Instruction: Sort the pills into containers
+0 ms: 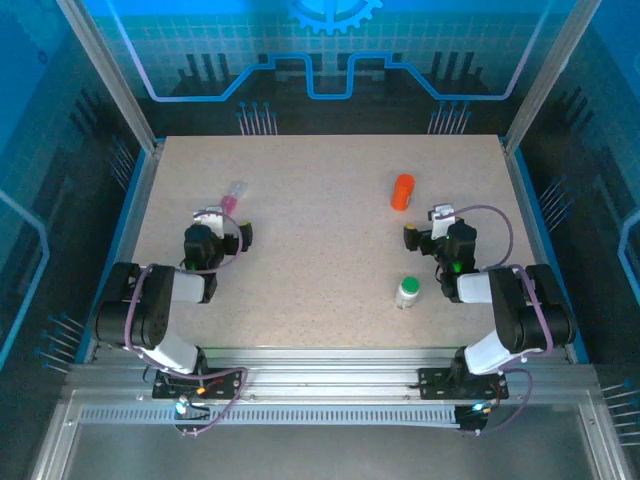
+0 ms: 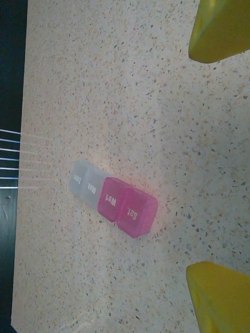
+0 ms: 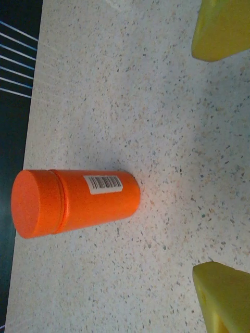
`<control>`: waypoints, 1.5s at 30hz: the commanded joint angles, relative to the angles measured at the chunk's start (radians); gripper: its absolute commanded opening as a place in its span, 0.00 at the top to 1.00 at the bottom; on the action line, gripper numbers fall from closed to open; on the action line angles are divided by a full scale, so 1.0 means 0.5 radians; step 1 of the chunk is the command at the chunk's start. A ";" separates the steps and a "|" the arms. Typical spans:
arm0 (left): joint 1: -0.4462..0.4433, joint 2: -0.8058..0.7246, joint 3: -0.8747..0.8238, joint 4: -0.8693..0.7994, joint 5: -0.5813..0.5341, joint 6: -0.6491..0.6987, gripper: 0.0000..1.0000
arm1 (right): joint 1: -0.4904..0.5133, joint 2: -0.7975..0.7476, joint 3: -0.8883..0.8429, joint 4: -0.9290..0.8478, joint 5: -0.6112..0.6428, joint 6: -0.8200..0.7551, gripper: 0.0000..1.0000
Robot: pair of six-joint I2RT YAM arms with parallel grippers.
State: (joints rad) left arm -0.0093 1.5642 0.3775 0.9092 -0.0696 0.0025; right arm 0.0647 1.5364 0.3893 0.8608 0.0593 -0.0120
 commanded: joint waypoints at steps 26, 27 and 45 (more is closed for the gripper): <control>-0.006 -0.031 0.010 0.017 0.041 0.040 0.01 | -0.005 -0.005 0.034 0.003 -0.054 -0.019 0.00; -0.006 -0.031 0.012 0.017 0.042 0.039 0.01 | -0.007 -0.005 0.034 0.001 -0.054 -0.018 0.00; 0.043 -0.036 -0.025 0.074 -0.073 -0.066 0.01 | -0.019 -0.005 0.037 -0.004 -0.037 0.002 0.00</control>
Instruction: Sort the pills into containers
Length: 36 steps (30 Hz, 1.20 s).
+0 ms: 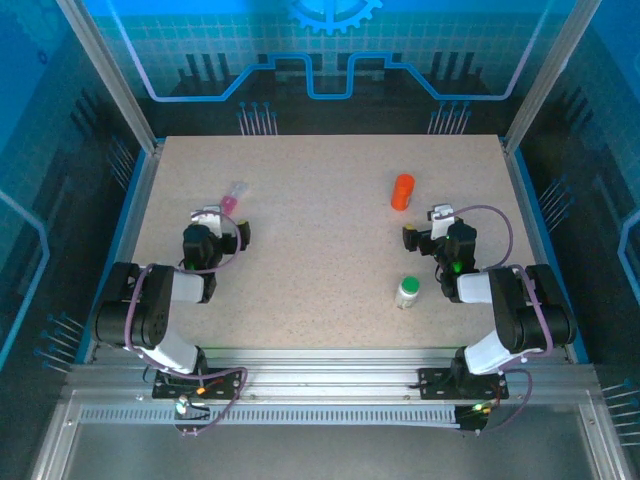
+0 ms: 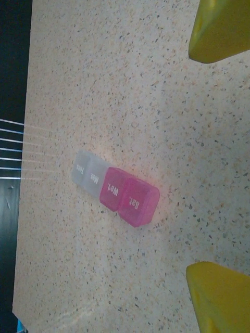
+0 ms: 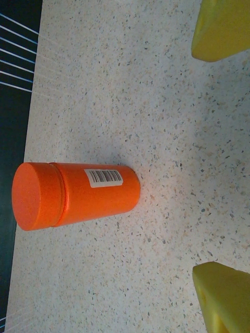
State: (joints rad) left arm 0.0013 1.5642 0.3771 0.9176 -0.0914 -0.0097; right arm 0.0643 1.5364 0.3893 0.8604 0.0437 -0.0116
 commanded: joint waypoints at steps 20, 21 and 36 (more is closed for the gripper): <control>0.037 -0.032 -0.018 0.051 0.032 -0.043 0.01 | 0.000 -0.002 0.040 -0.004 0.020 -0.013 0.00; 0.035 -0.033 -0.015 0.051 0.025 -0.040 0.01 | 0.003 -0.003 0.041 -0.005 0.022 -0.016 0.00; -0.071 -0.056 -0.076 0.155 -0.149 0.041 0.01 | 0.076 -0.033 -0.022 0.083 0.150 -0.064 0.00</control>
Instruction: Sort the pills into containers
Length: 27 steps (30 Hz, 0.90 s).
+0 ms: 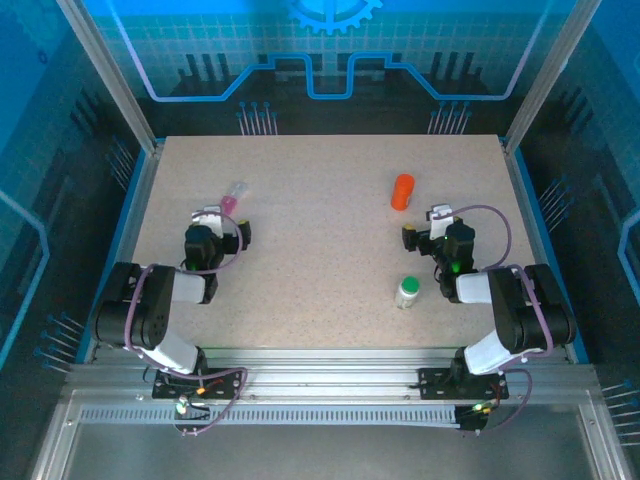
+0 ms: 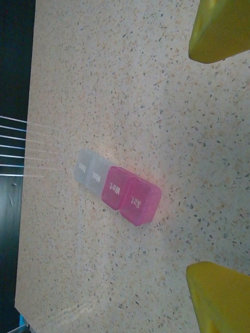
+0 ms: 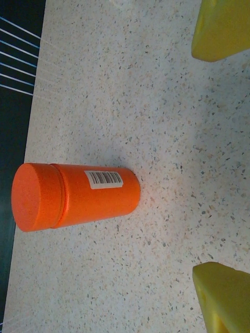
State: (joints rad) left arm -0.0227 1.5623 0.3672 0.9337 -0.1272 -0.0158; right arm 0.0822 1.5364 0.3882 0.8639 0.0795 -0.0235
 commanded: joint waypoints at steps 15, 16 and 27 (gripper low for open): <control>-0.102 -0.699 -0.026 -0.566 -0.837 -0.269 0.01 | 0.139 -0.523 0.167 -0.729 0.572 0.223 0.00; -0.102 -0.782 0.045 -0.772 -0.908 -0.379 0.01 | 0.139 -0.572 0.196 -0.824 0.551 0.272 0.00; -0.101 -1.148 0.308 -1.366 -0.878 -0.863 0.01 | 0.152 -0.915 0.535 -1.635 0.410 0.588 0.00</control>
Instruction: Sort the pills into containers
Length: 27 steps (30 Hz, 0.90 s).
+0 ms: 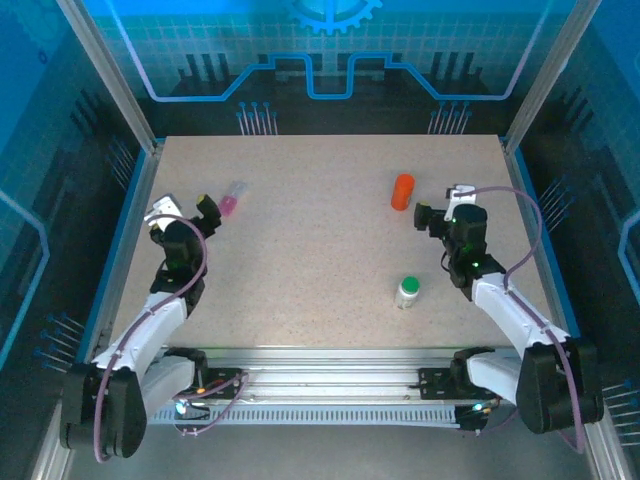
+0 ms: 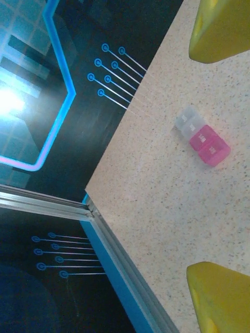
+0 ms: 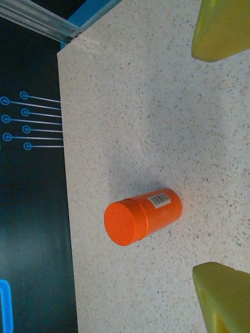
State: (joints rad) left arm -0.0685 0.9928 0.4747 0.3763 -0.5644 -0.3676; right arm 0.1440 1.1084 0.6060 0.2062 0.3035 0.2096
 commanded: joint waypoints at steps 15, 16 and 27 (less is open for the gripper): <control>-0.010 0.960 1.169 -1.048 0.695 0.072 0.01 | 0.086 -0.327 -0.112 -0.181 -0.402 0.169 0.00; -0.010 1.095 1.344 -1.206 0.712 0.125 0.01 | 0.090 -0.343 -0.126 -0.179 -0.404 0.196 0.00; 0.030 2.168 2.497 -2.196 0.898 0.728 0.02 | 0.113 -0.583 -0.289 -0.065 -0.542 0.360 0.00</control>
State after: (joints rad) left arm -0.0647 2.0201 1.6543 -0.5236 -0.1570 -0.1223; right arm 0.1848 0.8448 0.4576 0.1421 0.0624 0.3565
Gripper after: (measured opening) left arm 0.979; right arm 0.997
